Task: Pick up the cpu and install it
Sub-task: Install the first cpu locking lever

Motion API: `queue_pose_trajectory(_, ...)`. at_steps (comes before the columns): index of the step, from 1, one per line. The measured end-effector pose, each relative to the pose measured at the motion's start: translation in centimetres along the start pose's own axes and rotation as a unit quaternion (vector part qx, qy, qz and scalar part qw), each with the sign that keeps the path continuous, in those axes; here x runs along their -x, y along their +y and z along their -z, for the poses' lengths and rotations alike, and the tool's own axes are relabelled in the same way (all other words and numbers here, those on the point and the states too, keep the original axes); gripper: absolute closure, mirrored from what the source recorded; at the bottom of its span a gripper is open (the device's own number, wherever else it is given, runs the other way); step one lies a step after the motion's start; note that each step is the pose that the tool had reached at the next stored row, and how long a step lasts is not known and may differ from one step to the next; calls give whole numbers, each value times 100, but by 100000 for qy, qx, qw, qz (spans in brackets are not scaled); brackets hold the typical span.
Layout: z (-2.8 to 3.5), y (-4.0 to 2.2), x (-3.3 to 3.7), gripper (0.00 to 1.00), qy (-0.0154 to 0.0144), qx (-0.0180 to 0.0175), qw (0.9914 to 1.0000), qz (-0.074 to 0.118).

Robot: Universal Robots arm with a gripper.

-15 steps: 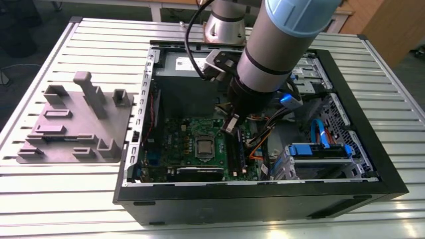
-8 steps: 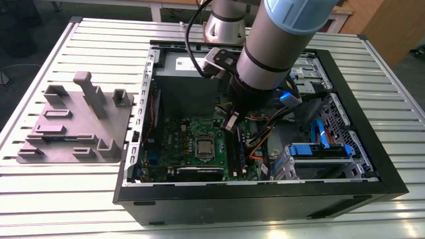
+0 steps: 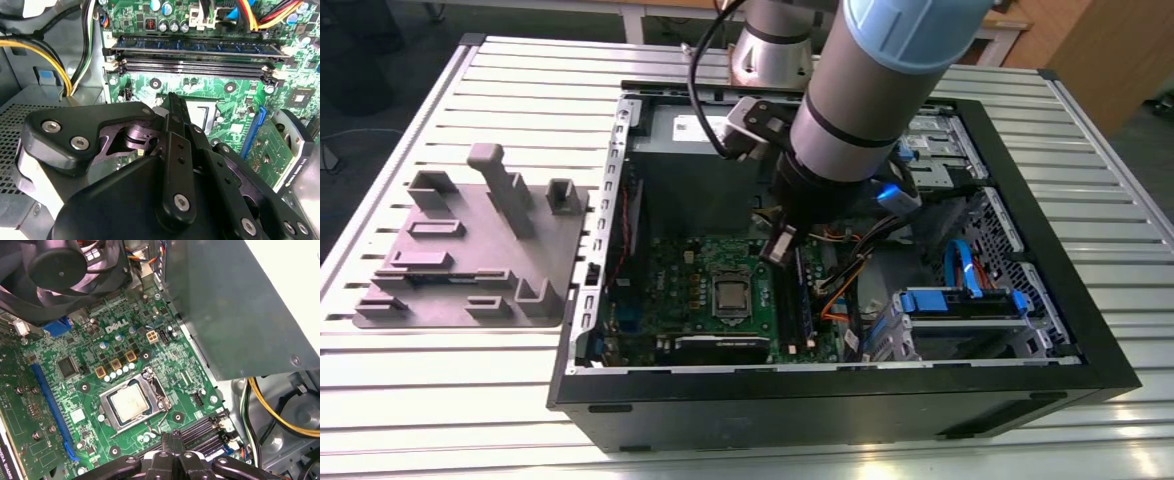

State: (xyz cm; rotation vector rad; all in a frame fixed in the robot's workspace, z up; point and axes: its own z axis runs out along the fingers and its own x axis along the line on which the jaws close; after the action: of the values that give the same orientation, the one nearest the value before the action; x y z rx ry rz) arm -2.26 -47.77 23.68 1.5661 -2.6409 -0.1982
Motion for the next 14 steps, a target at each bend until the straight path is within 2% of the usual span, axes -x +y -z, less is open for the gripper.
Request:
queue_pose_trajectory(3,-4,28,-17,90,-3,-92,99999,388)
queue_pose_trajectory(9,-6,20,-34,90,209,-120,99978,2102)
queue_pose_trajectory(14,-12,12,-52,90,505,-140,99907,4287)
